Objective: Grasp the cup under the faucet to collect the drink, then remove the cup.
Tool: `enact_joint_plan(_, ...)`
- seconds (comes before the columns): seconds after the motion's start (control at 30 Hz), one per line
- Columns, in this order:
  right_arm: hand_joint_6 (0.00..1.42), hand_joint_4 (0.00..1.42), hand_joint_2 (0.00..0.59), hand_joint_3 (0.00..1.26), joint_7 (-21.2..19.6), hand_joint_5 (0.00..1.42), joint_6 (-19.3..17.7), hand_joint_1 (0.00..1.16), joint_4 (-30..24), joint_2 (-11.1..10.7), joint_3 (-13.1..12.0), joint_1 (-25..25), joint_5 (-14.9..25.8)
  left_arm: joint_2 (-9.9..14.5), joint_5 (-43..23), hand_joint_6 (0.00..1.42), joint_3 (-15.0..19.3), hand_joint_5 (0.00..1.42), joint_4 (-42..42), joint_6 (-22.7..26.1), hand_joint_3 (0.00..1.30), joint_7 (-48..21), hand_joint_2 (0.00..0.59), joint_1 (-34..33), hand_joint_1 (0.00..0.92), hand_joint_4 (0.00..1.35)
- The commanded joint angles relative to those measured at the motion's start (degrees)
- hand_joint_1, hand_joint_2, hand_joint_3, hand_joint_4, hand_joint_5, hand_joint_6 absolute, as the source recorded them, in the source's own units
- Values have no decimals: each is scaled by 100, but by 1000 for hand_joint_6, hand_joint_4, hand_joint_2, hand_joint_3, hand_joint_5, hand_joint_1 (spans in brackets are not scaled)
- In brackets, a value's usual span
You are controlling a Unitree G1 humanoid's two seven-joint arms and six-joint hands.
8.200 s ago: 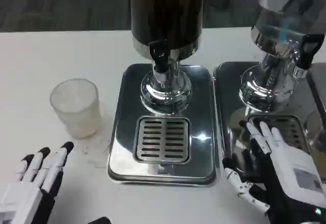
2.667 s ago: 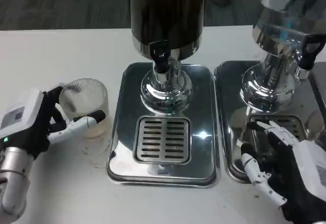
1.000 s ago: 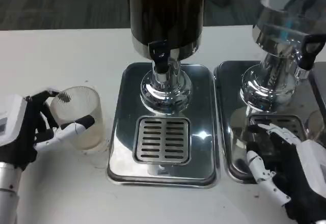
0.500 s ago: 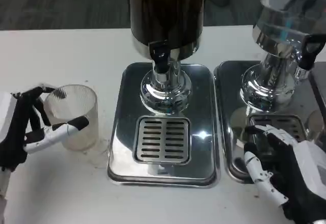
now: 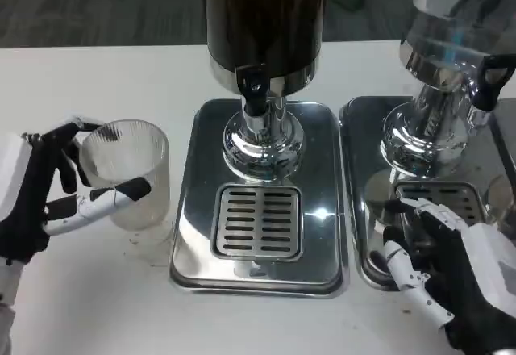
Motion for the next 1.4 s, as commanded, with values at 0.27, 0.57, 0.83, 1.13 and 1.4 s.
enact_joint_plan(0.27, 266, 187, 461, 321, -35, 133, -92, 139, -103, 62, -11, 95, 55, -346, -15, 1424, 66, 1107, -512, -78, 718, -327, 94, -13, 269, 1000)
enact_joint_plan(0.57, 266, 189, 462, 325, -47, 142, -111, 139, -213, 113, -28, 199, 49, -666, 46, 1424, 14, 1108, -561, -10, 723, -544, 94, -57, 269, 1011)
enact_joint_plan(0.83, 266, 196, 462, 325, -33, 144, -122, 139, -321, 172, -35, 260, 44, -870, 123, 1424, -51, 1115, -565, 44, 723, -630, 94, -83, 269, 1012)
enact_joint_plan(1.13, 266, 197, 462, 326, -65, 146, -130, 140, -342, 235, -2, 274, 28, -1104, 226, 1424, -115, 1119, -420, 153, 724, -668, 93, -232, 269, 1012)
enact_joint_plan(1.4, 266, 197, 462, 331, -64, 156, -122, 140, -374, 277, 22, 288, 10, -1281, 284, 1424, -253, 1120, -105, 289, 724, -666, 90, -497, 265, 1014)
